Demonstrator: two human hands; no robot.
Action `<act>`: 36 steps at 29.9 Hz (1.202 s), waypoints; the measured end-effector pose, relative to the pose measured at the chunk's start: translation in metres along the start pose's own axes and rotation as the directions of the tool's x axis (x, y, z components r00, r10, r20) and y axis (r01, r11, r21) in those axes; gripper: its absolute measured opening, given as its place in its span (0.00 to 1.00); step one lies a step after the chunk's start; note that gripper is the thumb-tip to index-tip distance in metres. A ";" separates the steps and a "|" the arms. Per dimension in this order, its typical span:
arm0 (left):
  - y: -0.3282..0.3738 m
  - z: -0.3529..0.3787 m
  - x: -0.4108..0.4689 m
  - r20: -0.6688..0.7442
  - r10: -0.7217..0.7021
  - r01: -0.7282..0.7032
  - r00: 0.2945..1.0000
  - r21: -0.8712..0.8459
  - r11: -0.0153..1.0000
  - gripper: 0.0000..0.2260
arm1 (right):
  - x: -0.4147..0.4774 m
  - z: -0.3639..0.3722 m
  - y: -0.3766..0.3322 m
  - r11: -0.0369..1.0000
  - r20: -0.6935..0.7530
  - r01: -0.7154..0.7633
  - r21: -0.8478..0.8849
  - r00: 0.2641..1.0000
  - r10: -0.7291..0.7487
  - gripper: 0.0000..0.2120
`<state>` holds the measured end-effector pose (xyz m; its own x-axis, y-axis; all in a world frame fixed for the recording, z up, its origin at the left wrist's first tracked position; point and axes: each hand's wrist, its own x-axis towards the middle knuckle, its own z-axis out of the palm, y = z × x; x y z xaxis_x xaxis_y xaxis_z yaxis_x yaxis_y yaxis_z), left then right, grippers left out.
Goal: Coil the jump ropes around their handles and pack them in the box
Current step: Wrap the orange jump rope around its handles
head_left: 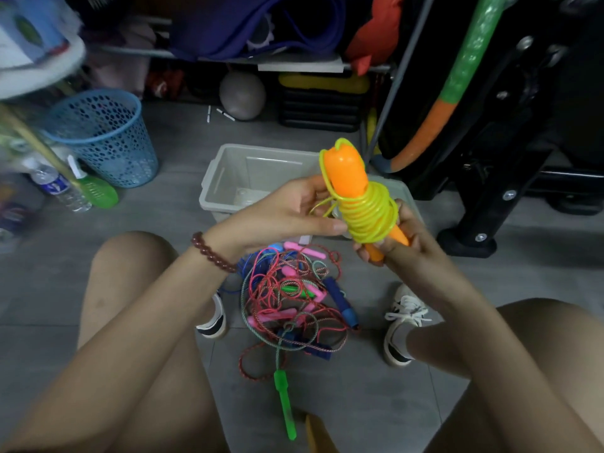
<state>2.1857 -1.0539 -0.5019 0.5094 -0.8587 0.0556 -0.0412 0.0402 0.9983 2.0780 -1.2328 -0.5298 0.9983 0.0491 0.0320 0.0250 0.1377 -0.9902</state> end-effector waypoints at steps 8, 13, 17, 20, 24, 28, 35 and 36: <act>-0.009 0.007 0.010 -0.170 0.013 0.022 0.985 0.198 0.980 0.11 | 0.009 0.020 0.008 0.995 -0.235 0.093 -0.033 0.967 -0.098 0.13; -0.012 0.018 0.013 -0.377 0.042 0.030 0.925 0.184 0.982 0.12 | 0.017 0.029 0.013 0.966 -0.320 0.206 -0.154 0.915 -0.246 0.15; -0.013 0.027 0.014 -0.427 0.046 0.029 0.903 0.167 0.986 0.02 | 0.021 0.032 0.021 0.915 -0.407 0.180 -0.362 0.852 -0.328 0.13; -0.018 0.032 0.015 -0.473 0.065 0.020 0.878 0.174 0.985 0.03 | 0.018 0.038 0.022 0.823 -0.431 0.097 -0.559 0.815 -0.388 0.13; -0.019 0.033 0.020 -0.539 0.116 -0.028 0.834 0.169 0.985 0.04 | 0.018 0.042 0.018 0.737 -0.456 0.041 -0.675 0.761 -0.461 0.12; -0.027 0.027 0.020 -0.564 0.166 -0.007 0.809 0.274 0.962 0.07 | 0.022 0.045 0.019 0.749 -0.478 0.028 -0.662 0.753 -0.451 0.13; -0.009 -0.001 0.015 -0.345 0.187 0.081 0.920 0.632 0.771 0.12 | 0.026 0.041 0.014 0.850 -0.499 0.064 -0.523 0.785 -0.366 0.14; -0.009 -0.004 0.012 -0.330 0.196 0.090 0.923 0.684 0.724 0.13 | 0.027 0.040 0.013 0.877 -0.490 0.081 -0.473 0.803 -0.338 0.14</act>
<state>2.1954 -1.0625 -0.5097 0.7458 -0.6166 0.2520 -0.5714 -0.3977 0.7178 2.1030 -1.1904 -0.5369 0.8194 -0.4922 0.2938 0.1275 -0.3431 -0.9306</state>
